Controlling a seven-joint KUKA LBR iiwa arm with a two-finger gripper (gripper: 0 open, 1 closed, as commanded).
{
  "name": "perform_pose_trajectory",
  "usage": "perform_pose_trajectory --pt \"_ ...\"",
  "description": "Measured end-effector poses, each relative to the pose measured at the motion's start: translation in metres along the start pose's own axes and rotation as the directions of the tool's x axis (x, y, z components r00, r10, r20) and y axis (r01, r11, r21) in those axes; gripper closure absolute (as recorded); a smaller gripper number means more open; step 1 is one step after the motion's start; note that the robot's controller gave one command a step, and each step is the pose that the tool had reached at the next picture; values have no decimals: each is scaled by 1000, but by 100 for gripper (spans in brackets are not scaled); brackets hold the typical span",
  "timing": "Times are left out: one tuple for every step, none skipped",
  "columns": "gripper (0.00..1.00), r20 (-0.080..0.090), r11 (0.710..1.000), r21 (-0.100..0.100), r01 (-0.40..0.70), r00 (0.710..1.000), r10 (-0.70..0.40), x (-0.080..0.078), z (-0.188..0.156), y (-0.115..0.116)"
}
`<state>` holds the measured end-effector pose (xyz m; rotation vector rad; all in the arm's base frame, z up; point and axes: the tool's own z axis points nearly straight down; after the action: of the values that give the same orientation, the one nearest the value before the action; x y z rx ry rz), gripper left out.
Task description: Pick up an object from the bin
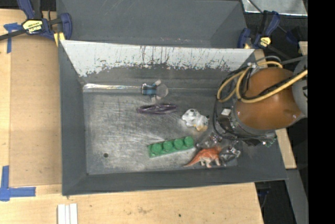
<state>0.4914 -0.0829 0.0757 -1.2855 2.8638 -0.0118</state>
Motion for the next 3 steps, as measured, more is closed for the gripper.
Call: perform_pose_trajectory --pt "100 0 1000 0 0 1000 0 0 0 0" --pt "100 -1 1000 -3 0 1000 0 0 -3 1" --pt "100 0 1000 -5 0 1000 0 1 -9 2"
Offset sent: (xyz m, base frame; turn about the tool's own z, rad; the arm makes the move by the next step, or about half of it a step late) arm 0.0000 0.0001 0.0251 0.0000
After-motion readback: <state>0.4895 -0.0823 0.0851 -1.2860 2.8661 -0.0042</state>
